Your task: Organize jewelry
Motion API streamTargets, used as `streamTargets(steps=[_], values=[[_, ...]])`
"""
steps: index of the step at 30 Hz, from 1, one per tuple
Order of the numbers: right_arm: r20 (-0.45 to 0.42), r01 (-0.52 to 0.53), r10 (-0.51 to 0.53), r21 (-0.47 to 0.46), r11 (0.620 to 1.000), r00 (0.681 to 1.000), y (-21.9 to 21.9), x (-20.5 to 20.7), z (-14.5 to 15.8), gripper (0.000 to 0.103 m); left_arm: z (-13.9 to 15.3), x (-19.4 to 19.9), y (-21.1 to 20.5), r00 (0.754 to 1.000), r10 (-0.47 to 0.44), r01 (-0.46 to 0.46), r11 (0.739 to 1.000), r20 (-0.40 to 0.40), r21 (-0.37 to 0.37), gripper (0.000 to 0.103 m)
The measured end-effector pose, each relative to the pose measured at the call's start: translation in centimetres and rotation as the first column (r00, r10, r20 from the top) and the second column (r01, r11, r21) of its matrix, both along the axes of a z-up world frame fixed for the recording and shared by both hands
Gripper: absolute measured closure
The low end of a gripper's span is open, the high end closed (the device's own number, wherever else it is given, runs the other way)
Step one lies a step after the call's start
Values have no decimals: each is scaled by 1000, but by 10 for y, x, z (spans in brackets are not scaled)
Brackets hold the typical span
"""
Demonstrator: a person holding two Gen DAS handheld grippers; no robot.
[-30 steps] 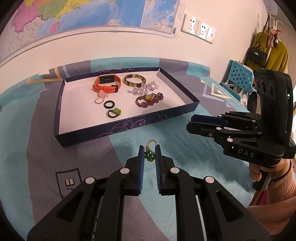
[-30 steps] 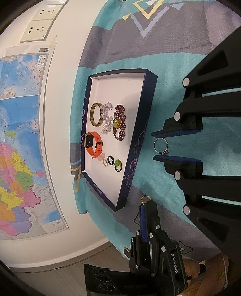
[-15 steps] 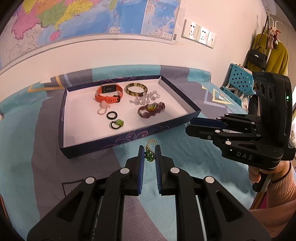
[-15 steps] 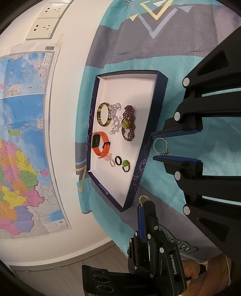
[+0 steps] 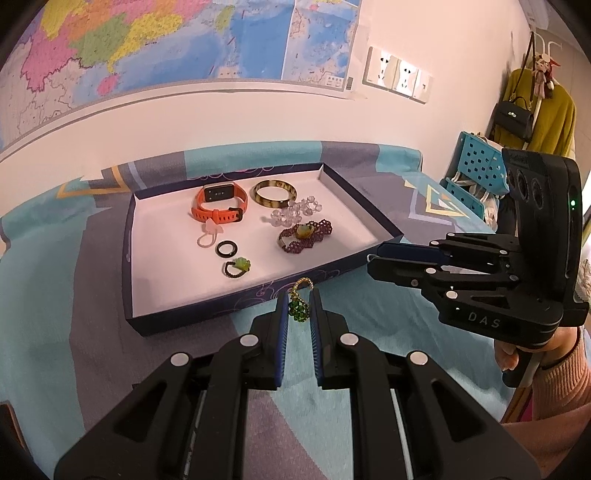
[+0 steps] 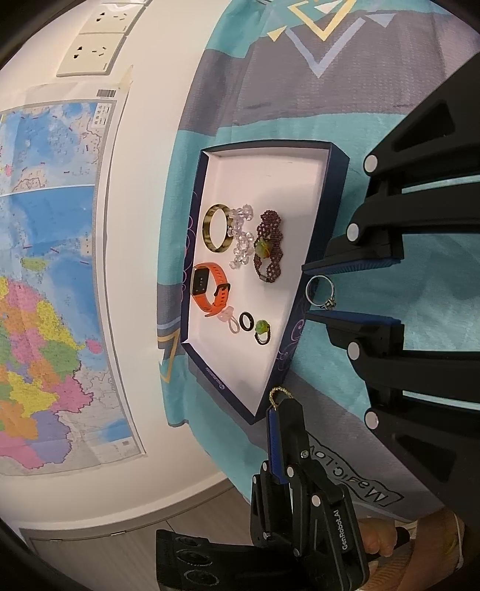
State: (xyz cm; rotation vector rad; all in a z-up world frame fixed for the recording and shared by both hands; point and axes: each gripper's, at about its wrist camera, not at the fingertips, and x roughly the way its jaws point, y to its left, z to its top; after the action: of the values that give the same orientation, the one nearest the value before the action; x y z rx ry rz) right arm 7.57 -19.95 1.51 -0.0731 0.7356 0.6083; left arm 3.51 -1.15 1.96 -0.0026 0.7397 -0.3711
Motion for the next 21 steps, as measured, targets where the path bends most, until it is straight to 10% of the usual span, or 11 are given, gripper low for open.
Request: streamTargets(steps=[21], values=[[12, 2, -2, -4, 1000, 1000, 2, 9, 4, 86, 5, 12, 0, 1000, 5, -5, 1000, 14, 5, 91]])
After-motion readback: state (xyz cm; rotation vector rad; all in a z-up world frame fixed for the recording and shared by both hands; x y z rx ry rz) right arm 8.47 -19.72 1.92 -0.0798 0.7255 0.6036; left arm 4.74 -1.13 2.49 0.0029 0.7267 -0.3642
